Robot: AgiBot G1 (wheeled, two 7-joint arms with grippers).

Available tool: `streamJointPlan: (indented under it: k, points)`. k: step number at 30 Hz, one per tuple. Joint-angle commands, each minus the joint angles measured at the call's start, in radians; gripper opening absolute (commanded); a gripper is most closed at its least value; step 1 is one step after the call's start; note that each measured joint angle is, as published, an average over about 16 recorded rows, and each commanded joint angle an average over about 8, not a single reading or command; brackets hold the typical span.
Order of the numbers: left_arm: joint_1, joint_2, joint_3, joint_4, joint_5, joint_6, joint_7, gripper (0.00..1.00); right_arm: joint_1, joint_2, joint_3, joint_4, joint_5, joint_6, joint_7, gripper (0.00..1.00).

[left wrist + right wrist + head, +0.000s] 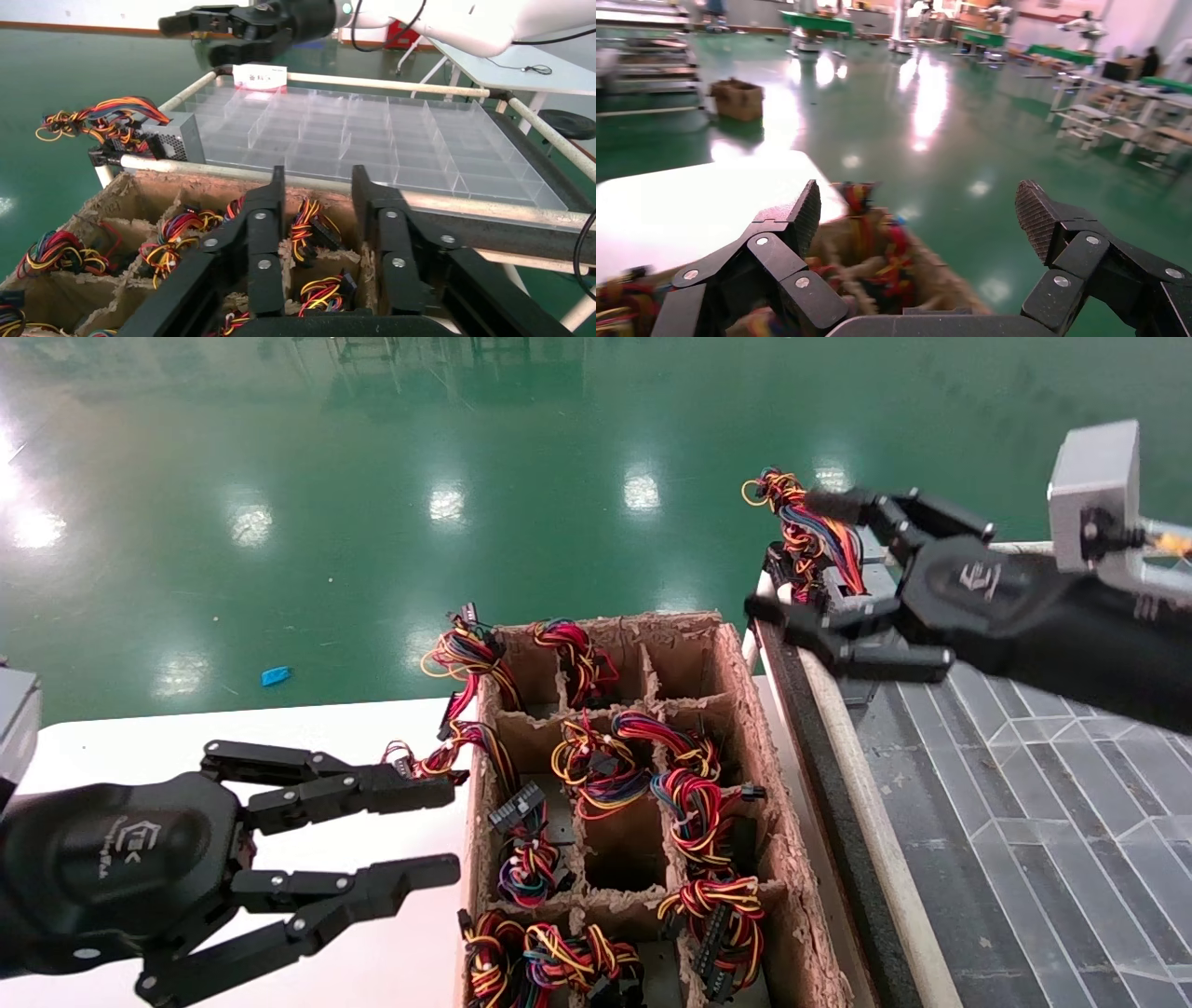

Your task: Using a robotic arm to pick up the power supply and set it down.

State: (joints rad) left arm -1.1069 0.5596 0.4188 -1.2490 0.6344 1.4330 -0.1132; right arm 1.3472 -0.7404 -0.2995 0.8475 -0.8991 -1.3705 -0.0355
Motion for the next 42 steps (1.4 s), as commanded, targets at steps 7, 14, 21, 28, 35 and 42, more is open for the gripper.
streamJointPlan:
  k: [7,14,21,28,35,42]
  points:
    - [0.0,0.0,0.0,0.0,0.0,0.0,0.0,1.0,-0.1,0.047,0.007,0.16,0.062,-0.046,0.082,1.0]
    - [0.0,0.0,0.0,0.0,0.0,0.0,0.0,1.0,-0.187,0.089,0.014,0.3,0.116,-0.086,0.153,1.0]
    - [0.0,0.0,0.0,0.0,0.0,0.0,0.0,1.0,-0.264,0.125,0.019,0.424,0.163,-0.121,0.215,1.0]
    - [0.0,0.0,0.0,0.0,0.0,0.0,0.0,1.0,-0.294,0.139,0.022,0.47,0.183,-0.136,0.233,1.0]
    - [0.0,0.0,0.0,0.0,0.0,0.0,0.0,1.0,-0.284,0.135,0.022,0.455,0.178,-0.131,0.228,1.0]
    - [0.0,0.0,0.0,0.0,0.0,0.0,0.0,1.0,-0.278,0.132,0.021,0.445,0.173,-0.128,0.224,1.0]
